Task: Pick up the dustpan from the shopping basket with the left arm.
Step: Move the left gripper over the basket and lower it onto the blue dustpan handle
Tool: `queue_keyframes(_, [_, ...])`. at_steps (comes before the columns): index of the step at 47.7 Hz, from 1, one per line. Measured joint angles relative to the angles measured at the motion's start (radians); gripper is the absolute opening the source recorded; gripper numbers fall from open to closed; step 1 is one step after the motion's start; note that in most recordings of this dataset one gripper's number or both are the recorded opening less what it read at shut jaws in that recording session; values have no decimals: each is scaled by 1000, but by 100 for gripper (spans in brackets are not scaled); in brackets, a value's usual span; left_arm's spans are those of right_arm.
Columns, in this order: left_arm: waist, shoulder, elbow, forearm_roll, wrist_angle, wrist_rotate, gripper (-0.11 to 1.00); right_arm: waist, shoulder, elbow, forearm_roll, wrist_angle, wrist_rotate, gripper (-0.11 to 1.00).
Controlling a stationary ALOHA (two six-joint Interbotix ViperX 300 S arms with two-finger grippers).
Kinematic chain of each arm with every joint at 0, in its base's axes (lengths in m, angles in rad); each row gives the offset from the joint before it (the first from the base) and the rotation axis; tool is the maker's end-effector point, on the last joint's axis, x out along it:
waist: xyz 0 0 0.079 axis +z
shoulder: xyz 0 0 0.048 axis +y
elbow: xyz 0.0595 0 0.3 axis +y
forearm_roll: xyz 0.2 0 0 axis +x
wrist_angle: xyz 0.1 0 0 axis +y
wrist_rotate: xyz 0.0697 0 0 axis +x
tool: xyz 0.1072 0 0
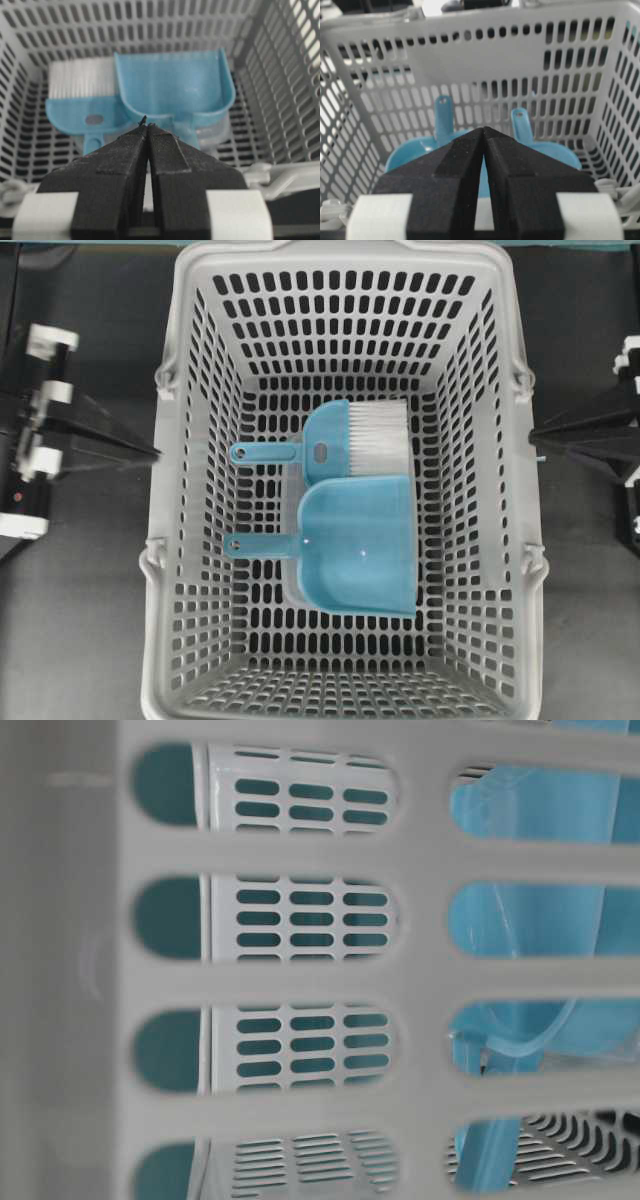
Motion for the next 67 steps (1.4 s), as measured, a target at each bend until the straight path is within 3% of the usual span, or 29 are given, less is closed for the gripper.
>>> queue_keyframes(4, [-5, 63, -67, 0, 89, 0, 0, 0, -3, 2, 0, 2, -2, 6])
queue_keyframes(9, [-5, 126, -123, 0, 163, 0, 0, 0, -6, 0, 0, -2, -2, 31])
queue_keyframes(16, [-5, 190, -170, 0, 193, -2, 0, 0, -8, 0, -2, -3, 0, 73])
queue_keyframes(19, [-5, 218, -189, 0, 209, 0, 4, 0, -8, 0, -2, -3, 0, 80])
queue_keyframes(22, [-3, 244, -210, 0, 230, -2, 17, -2, -8, 2, -2, -3, 0, 79])
queue_keyframes(31, [-5, 373, -316, 0, 341, 0, 73, 0, -8, 0, -2, -3, 0, 77])
queue_keyframes(36, [-11, 468, -383, 0, 419, -2, 90, -2, -8, 0, -2, -5, 0, 77])
queue_keyframes(44, [-35, 638, -508, 0, 558, -5, 89, -2, -15, 0, -2, -3, 0, 77])
queue_keyframes(50, [-52, 744, -565, 0, 583, -5, 89, -2, -23, 0, -2, -5, 2, 77])
queue_keyframes(67, [-60, 874, -526, 0, 580, -3, 88, -2, -28, 2, -2, -5, 2, 76])
